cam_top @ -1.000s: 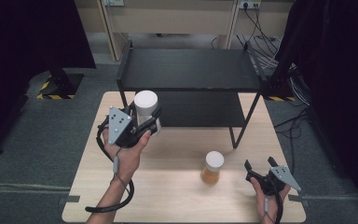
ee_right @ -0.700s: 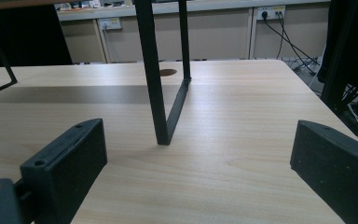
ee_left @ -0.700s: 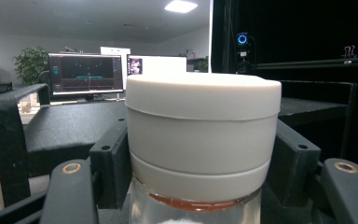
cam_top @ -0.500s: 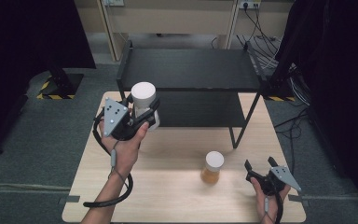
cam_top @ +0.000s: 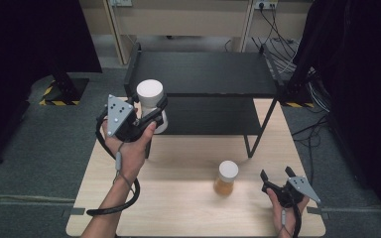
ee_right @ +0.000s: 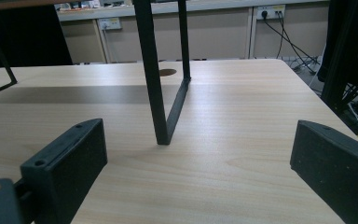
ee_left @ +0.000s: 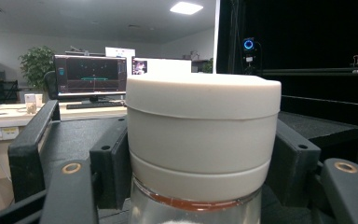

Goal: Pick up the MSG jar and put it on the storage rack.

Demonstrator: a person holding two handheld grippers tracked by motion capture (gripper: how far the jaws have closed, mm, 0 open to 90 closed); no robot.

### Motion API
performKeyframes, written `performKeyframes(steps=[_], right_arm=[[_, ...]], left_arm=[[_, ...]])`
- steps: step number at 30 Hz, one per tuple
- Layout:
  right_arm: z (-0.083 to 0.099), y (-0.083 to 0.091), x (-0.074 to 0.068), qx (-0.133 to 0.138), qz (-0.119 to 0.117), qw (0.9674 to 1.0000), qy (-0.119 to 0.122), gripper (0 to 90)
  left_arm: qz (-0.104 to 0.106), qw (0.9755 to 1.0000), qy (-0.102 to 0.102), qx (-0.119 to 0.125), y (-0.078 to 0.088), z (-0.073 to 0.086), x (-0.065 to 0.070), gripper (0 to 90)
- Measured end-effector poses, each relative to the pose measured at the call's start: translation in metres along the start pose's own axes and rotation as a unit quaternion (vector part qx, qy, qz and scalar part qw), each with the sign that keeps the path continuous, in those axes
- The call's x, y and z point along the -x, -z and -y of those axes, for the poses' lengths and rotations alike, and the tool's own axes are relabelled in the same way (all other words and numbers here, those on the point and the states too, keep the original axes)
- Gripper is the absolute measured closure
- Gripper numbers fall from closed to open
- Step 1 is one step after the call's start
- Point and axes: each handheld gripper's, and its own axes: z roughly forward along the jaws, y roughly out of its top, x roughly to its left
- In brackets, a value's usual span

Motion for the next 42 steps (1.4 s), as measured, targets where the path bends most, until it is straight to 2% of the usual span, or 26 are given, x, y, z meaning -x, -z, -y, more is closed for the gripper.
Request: performKeyframes(steps=[12,42], right_arm=[[0.0,0.0,0.0,0.0,0.0,1.0,-0.001,4.1],[0.0,0.0,0.001,0.0,-0.001,1.0,-0.002,4.3]], left_arm=[[0.0,1.0,-0.005,0.004,-0.004,-0.014,0.001,33.9],[-0.002,1.0,0.002,0.009,-0.016,-0.04,0.001,33.9]])
